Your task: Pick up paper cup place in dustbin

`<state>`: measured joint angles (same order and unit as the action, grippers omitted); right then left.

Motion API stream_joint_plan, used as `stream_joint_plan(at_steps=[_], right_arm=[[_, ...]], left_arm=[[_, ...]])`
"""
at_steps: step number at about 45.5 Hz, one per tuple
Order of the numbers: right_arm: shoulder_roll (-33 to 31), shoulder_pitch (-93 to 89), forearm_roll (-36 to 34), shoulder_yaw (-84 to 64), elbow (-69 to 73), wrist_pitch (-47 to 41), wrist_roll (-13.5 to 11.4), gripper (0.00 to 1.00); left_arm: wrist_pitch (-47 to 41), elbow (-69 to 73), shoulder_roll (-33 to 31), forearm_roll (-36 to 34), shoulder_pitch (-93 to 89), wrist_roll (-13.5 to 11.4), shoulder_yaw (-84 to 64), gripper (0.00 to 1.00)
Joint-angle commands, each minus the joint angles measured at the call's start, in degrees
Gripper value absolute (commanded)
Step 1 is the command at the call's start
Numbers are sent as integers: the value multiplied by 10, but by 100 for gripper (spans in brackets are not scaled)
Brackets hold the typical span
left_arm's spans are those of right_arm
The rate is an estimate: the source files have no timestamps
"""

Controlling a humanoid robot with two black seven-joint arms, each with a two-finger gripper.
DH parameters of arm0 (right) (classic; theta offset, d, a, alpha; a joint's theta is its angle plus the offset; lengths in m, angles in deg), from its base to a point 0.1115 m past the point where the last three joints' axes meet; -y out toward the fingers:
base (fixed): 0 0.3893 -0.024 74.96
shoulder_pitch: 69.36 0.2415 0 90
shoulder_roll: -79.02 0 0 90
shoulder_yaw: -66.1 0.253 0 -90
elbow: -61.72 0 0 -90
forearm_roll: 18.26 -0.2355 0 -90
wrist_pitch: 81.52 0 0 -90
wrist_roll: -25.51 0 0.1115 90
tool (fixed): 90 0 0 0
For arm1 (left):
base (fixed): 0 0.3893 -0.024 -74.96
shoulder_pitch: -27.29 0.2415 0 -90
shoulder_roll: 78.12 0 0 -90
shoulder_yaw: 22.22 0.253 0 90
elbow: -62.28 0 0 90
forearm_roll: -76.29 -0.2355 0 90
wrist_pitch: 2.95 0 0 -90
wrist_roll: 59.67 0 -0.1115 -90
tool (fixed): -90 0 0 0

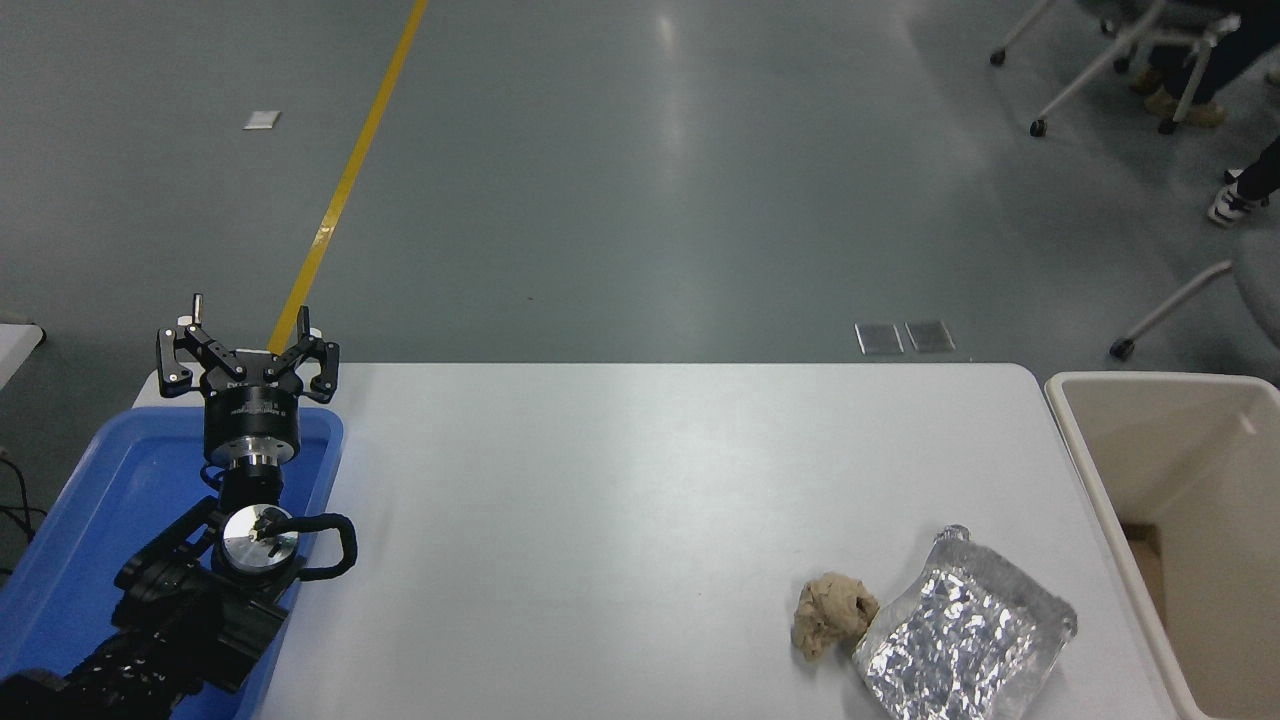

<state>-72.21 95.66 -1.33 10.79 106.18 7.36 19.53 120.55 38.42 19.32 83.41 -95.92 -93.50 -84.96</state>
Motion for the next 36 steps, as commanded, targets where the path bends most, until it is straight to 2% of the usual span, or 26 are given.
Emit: stream_joint_plan(at_steps=[1,11,18,29,36], right_arm=[[89,-221,-114,55,-46,107,0,0],[202,-303,-189,57,-96,165,0,0],[251,-329,-198,70,-125,167,-1,0],[312,-373,-197,120,-191,158,-2,0],[320,-371,-197,122,-196,157,-1,0]], left_arm=[[0,0,-1,0,0,0,1,99],[0,0,-1,0,0,0,0,99],[0,0,-1,0,0,0,0,99],[0,0,-1,0,0,0,1,99],[0,0,-1,0,0,0,0,99]])
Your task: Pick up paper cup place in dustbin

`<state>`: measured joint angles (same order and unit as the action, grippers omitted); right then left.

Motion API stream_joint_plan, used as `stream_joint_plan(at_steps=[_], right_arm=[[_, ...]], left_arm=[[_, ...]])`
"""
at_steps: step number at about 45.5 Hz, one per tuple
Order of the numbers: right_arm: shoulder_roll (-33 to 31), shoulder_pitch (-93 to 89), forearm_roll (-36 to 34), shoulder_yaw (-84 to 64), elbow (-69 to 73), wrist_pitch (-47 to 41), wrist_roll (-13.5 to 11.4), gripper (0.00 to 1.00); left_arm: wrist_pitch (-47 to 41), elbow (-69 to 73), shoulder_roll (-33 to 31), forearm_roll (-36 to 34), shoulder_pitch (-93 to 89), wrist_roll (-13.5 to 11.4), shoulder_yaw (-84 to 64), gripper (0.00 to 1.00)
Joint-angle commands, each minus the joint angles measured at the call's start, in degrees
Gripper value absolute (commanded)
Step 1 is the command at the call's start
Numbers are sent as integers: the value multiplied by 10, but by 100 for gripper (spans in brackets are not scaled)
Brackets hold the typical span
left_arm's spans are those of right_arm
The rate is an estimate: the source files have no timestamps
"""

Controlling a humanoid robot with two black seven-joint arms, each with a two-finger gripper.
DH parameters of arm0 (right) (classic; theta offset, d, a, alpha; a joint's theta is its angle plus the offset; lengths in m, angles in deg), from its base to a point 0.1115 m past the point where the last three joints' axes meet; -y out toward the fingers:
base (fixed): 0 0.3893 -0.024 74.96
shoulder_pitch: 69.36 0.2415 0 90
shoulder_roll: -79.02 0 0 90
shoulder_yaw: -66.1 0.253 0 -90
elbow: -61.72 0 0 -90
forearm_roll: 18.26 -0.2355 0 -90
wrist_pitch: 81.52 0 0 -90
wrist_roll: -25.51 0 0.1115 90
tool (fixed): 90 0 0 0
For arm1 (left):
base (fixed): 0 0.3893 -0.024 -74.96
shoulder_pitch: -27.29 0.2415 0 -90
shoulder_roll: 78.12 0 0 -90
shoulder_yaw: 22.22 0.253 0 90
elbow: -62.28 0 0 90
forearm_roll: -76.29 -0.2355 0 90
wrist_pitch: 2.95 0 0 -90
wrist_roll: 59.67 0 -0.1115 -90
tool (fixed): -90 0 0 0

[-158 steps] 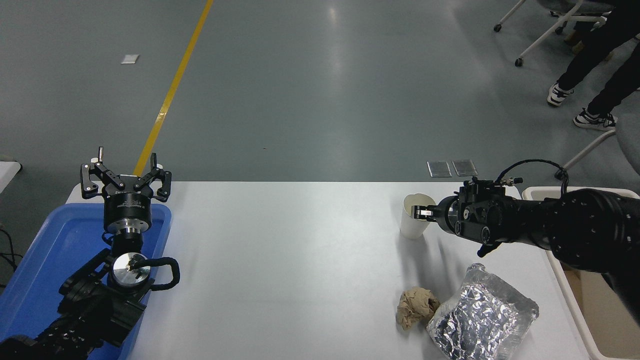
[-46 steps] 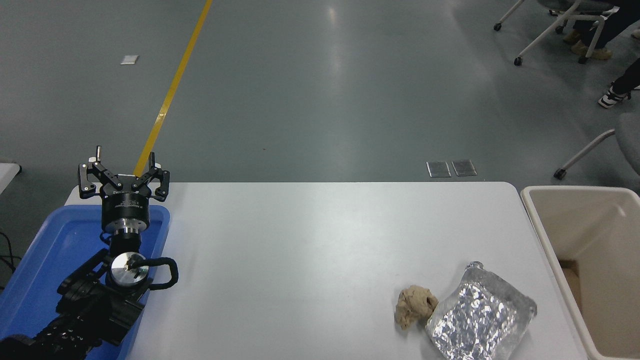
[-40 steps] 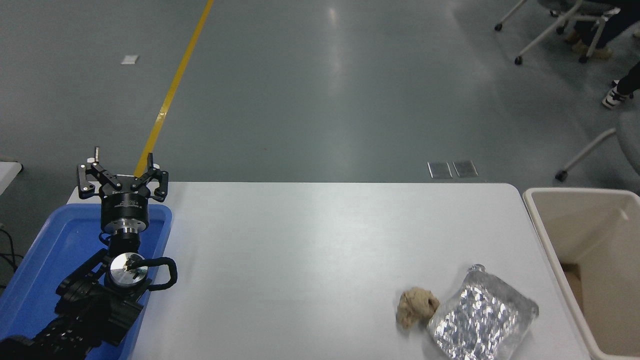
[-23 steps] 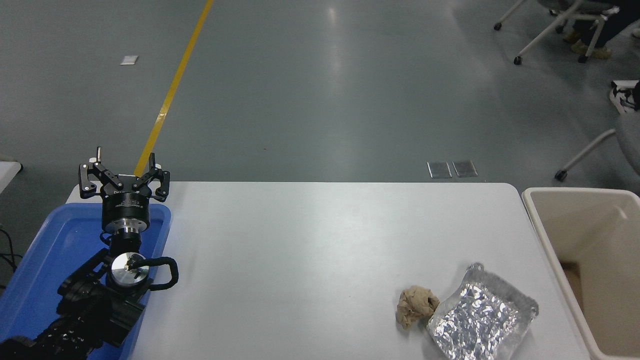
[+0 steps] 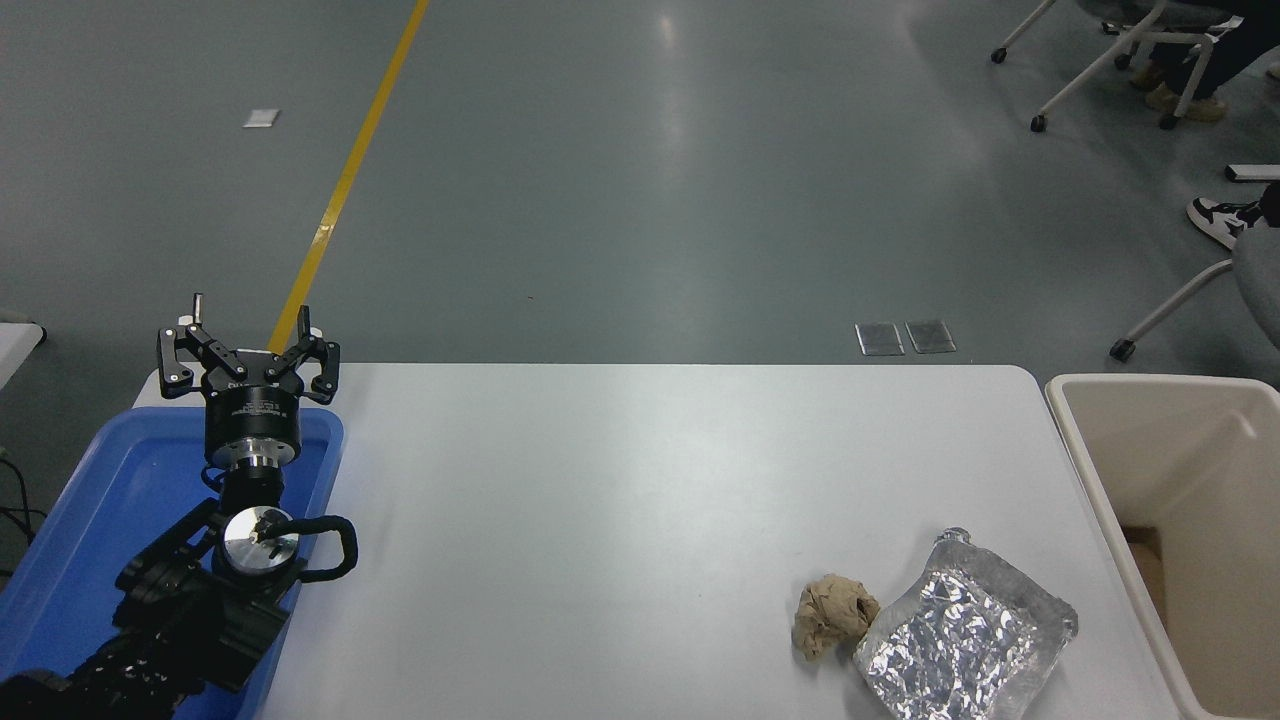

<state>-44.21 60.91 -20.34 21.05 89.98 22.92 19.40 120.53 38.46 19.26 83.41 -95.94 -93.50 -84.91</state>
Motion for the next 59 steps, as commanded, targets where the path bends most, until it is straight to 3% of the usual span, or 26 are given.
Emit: stream_joint_plan(at_steps=[1,6,8,9,11,13,28,39,42,48,59], right_arm=[[40,-22,-7,18,-34,1,0,0],[40,-18,-6,18,-33,1,1,0],[39,-14,-5,17,-32,1,2,22],[37,-12,-5,18,-31,-1,2,40],[35,-3,-5,18,-31,-3,2,85],[35,7,-5,18,-28,-4,2,96],[-8,117,22,14,22,-24,2,99],[-90,320,211,-26,207,-51,2,100],[-98,391,230,-68,256,-72,2,100],[-87,552,231,-166,363,-116,2,100],[6,775,226,-231,547,-225,2,100]], left_arm=[[0,0,0,0,0,0,0,99],[0,0,0,0,-1,0,0,99],[0,0,0,0,0,0,0,99],[0,0,0,0,0,0,0,99],[0,0,0,-1,0,0,0,99],[0,0,0,0,0,0,0,99],[1,-1,0,-1,-1,1,0,99],[1,-1,0,-2,-1,1,0,99],[1,-1,0,-1,-1,1,0,99],[1,-1,0,-1,-1,1,0,99],[1,-1,0,-1,-1,1,0,99]])
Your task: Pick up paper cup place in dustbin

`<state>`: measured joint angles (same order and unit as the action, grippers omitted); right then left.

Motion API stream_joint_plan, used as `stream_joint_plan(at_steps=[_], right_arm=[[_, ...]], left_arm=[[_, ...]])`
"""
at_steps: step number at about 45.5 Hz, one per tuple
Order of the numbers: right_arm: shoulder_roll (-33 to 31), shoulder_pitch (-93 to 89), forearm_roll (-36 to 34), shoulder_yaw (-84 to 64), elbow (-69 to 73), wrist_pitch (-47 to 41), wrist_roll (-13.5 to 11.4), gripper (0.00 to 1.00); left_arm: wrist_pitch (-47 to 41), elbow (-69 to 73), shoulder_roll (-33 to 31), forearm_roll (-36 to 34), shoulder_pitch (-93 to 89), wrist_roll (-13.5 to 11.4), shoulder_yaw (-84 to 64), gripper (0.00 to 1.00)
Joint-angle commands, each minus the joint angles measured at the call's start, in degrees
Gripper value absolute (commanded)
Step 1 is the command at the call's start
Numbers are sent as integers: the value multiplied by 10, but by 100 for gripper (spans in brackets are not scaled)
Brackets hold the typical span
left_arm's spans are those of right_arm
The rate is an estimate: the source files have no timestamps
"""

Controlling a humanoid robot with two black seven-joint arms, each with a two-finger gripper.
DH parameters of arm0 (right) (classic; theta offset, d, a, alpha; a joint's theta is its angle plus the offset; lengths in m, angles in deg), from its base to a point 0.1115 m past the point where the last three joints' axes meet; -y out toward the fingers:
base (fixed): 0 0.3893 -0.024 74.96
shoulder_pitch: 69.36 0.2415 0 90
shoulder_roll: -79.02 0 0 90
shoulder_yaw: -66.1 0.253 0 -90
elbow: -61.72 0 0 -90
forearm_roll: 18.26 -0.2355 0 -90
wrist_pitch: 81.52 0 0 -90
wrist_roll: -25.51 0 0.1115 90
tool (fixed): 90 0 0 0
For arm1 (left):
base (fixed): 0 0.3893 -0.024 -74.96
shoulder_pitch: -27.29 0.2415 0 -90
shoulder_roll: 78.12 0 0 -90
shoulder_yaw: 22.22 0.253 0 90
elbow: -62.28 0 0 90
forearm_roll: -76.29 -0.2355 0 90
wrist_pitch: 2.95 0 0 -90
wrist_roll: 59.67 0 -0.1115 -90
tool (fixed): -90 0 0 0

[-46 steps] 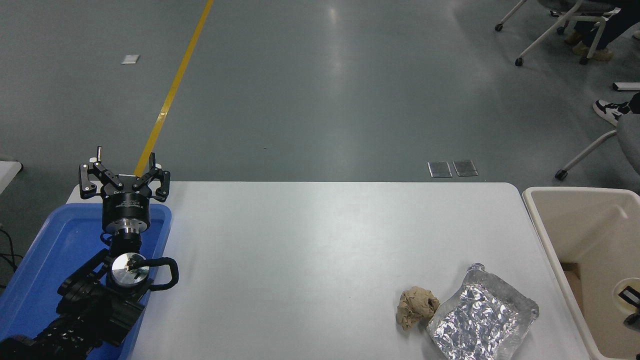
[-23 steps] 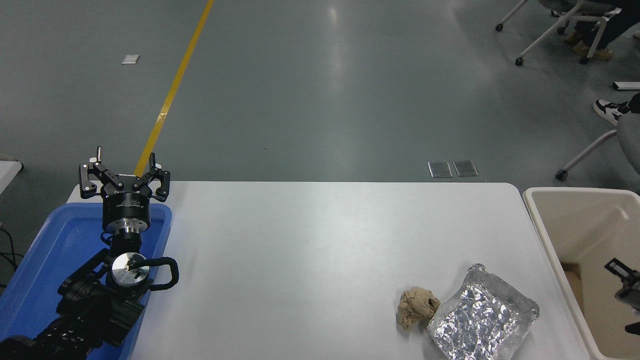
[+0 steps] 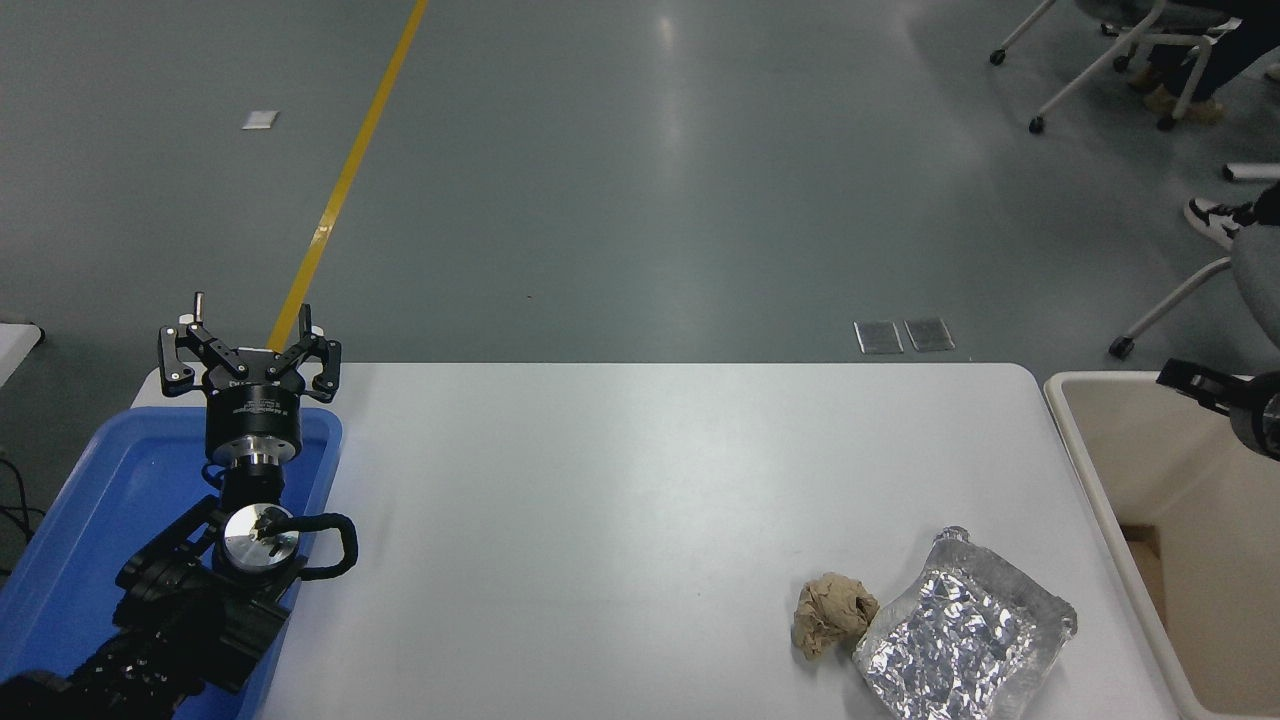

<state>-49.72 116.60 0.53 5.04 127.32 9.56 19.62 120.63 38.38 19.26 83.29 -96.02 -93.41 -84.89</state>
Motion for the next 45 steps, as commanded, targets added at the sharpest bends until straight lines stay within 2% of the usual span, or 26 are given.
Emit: stream_joint_plan(at_steps=[1,5,11,19,26,37,45], right_arm=[[73,228,13,-71,183,-96,0,100],[119,265,-18,-64,209,-109,0,100],[184,283,-106,-35,212,-135,3,100],[238,315,-135,-32,249,-217,4,100],[298,354,-187,-32,303,-255,5,100],[304,396,-199,-21,309,-358,6,100],[303,393,-199,-20,309,-365,6,100]], left_arm=[[0,0,0,0,0,0,0,99],[0,0,0,0,1,0,0,99],[0,0,0,0,1,0,0,99],[0,0,0,0,1,-1,0,99],[-1,1,0,1,1,-1,0,99],[-1,1,0,1,1,-1,-1,99],[-1,1,0,1,1,-1,0,99]])
